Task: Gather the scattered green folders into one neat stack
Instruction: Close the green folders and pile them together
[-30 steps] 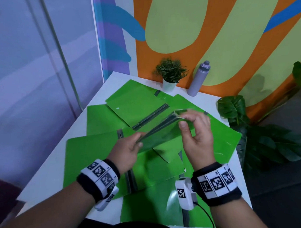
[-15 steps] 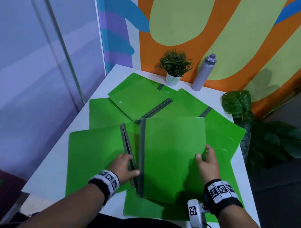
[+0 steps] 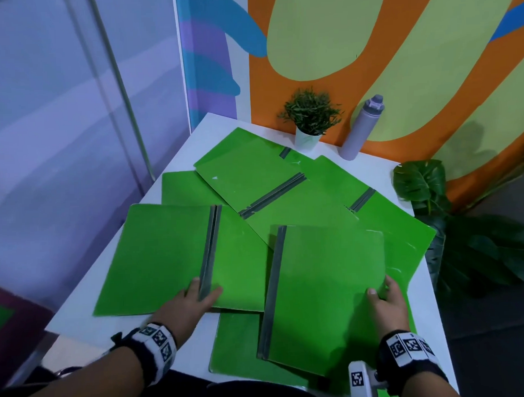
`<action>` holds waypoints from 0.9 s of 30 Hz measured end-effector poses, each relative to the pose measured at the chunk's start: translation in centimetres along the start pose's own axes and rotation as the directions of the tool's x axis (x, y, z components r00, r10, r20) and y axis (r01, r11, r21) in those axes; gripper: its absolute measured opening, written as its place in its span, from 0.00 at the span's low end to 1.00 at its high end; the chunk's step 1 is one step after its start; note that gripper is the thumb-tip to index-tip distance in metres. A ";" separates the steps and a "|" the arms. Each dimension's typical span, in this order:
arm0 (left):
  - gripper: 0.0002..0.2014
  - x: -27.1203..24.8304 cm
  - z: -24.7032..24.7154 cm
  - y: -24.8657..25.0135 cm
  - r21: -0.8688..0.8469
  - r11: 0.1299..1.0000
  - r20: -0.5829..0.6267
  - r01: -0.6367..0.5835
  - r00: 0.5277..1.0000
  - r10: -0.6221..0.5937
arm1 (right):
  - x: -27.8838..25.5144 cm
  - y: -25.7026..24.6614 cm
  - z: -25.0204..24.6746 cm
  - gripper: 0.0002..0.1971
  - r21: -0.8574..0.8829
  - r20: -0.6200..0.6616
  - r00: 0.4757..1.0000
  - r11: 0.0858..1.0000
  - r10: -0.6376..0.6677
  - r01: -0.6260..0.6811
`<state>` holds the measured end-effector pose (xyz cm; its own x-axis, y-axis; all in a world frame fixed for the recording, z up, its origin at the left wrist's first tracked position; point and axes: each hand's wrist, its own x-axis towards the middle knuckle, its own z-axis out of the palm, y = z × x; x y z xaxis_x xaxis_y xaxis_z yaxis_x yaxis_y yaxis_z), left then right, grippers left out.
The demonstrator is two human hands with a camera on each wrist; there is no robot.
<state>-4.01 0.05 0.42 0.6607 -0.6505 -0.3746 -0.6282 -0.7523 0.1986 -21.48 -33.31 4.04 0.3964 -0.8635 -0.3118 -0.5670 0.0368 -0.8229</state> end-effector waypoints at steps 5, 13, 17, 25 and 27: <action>0.27 -2.0 -7.1 -1.0 -0.246 0.968 -0.390 0.058 0.908 -0.153 | -0.2 -0.1 -0.2 0.29 0.097 0.042 0.997 0.993 0.068 -0.072; 0.29 -4.8 -17.0 -5.7 -0.539 0.818 -0.747 -0.203 0.564 -0.352 | -0.6 -1.7 0.9 0.31 0.276 0.156 0.979 0.946 0.128 -0.168; 0.31 -5.3 -18.6 -3.4 -0.812 0.348 -0.583 -0.468 0.657 -0.477 | -0.9 -3.3 2.0 0.32 0.383 0.243 0.956 0.889 0.164 -0.250; 0.40 -1.7 -10.7 1.4 -0.993 -0.015 -0.110 -0.116 0.973 -0.201 | -1.5 -4.1 3.3 0.29 0.495 0.401 0.895 0.777 0.193 -0.389; 0.39 -1.4 -9.3 3.0 -1.000 0.017 -0.011 -0.010 0.997 -0.074 | -1.4 -3.6 3.4 0.32 0.446 0.339 0.926 0.838 0.169 -0.316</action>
<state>-3.01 -2.27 9.95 0.7100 -0.5942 -0.3780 0.3933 -0.1107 0.9127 -17.62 -30.51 5.82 0.5159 -0.6227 -0.5884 -0.2782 0.5278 -0.8025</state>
